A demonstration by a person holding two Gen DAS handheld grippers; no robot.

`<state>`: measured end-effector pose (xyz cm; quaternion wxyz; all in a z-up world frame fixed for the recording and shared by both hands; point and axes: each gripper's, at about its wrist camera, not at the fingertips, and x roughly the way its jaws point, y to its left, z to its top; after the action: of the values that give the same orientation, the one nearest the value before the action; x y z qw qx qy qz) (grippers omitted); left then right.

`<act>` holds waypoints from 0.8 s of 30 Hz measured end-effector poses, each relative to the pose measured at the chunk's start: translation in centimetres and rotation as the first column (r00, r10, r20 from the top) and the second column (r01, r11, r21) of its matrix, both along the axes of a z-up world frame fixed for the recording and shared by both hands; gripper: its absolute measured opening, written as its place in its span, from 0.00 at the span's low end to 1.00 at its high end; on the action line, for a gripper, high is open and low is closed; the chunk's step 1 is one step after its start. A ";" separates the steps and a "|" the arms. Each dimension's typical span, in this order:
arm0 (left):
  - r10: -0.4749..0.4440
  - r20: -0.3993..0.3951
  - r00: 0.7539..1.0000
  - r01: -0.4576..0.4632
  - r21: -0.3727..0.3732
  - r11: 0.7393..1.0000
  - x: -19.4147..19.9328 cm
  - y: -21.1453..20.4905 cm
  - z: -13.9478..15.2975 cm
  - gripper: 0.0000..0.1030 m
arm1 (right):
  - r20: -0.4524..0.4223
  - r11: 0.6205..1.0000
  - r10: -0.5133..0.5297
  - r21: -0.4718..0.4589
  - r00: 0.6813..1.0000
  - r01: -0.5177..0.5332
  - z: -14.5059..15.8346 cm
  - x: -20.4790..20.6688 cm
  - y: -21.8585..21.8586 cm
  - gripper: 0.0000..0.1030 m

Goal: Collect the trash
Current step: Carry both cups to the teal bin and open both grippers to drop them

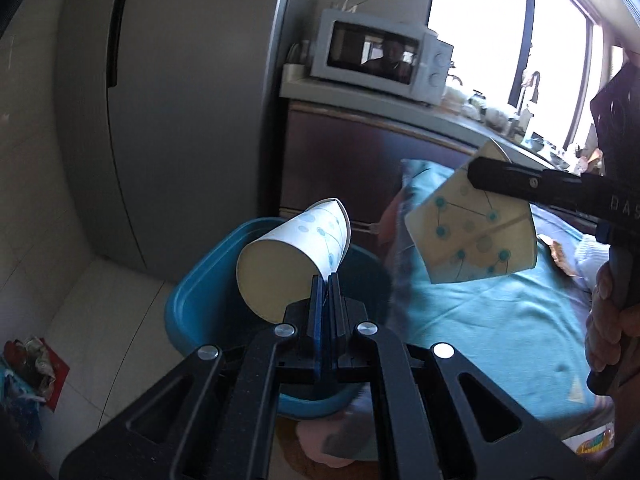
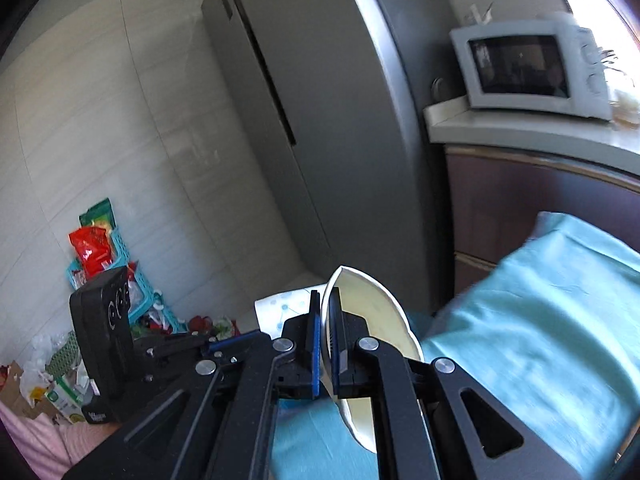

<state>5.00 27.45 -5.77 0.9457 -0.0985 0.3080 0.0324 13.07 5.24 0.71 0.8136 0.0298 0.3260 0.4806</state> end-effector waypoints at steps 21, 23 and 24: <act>0.099 -0.174 0.980 -0.109 -0.048 0.993 6.7 5.1 -6.3 0.13 | -0.166 0.979 -0.028 -0.202 0.986 -0.006 -6.2 4.9 7.4 0.13; 0.106 -0.154 0.982 -0.113 -0.043 0.993 6.2 5.1 -5.7 0.19 | -0.154 0.982 -0.031 -0.188 0.988 0.001 -5.7 4.5 6.5 0.15; 0.107 -0.142 0.984 -0.114 -0.041 0.993 6.0 5.0 -5.3 0.24 | -0.150 0.984 -0.029 -0.178 0.988 0.002 -5.5 4.4 6.2 0.15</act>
<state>10.99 32.49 -11.08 0.9160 -0.1362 0.3680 0.0840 17.44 11.42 -4.77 0.7894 -0.0037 0.4282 0.4399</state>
